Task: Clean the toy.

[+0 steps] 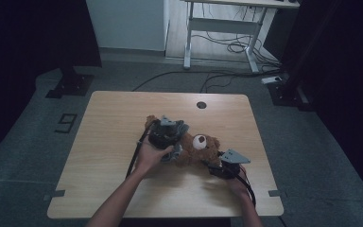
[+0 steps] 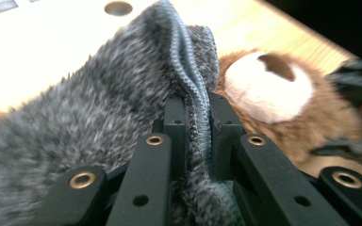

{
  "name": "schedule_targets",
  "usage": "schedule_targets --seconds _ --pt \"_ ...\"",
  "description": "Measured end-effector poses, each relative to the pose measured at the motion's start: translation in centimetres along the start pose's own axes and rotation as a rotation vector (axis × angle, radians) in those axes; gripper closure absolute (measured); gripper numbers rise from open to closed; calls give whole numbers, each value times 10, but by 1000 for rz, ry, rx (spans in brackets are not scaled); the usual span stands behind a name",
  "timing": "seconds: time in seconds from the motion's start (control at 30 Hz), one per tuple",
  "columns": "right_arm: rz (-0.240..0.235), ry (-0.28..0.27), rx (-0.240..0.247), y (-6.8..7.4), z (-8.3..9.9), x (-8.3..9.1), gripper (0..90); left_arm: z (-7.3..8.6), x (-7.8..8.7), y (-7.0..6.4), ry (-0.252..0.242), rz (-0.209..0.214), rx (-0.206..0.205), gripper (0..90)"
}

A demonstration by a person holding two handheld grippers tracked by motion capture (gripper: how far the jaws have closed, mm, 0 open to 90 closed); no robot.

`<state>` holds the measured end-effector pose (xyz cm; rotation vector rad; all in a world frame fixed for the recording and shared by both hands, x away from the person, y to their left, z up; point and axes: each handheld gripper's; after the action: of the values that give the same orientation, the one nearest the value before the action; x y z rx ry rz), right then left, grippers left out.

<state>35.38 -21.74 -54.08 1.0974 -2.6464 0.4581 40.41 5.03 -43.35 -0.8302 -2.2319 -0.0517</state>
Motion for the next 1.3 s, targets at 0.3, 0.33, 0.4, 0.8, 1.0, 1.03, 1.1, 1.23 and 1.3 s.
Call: schedule_targets --seconds 0.3,0.33,0.4,0.8,1.0,1.03,1.1,1.23,1.3 --pt "-1 10 -21 0 1 1 387 17 -8 17 -15 21 58 805" --pt "1 12 -22 0 1 1 381 20 -4 19 -24 12 55 806" --pt "4 18 -26 1 1 3 374 25 3 24 -37 -5 51 806" --pt "-6 10 -10 5 4 7 376 67 15 80 -8 -76 174 811" --pt "-15 14 -6 6 5 7 377 87 8 96 16 -63 235 813" --pt "-16 15 -5 6 5 7 377 90 8 98 21 -65 239 813" --pt "-17 17 -5 6 5 8 377 94 9 101 36 -74 246 813" --pt "-18 17 -6 6 5 8 377 95 22 106 31 -75 258 810" --pt "-19 16 -9 5 5 8 377 89 37 103 -18 -55 246 809"
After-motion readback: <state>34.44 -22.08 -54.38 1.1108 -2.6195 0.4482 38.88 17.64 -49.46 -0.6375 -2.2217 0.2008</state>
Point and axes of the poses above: each handheld gripper's, and its own axes: x roughly backward along the jaws, z roughly out of its underside, y roughly to its left, and after that the axes turned 9 degrees about x, right-handed
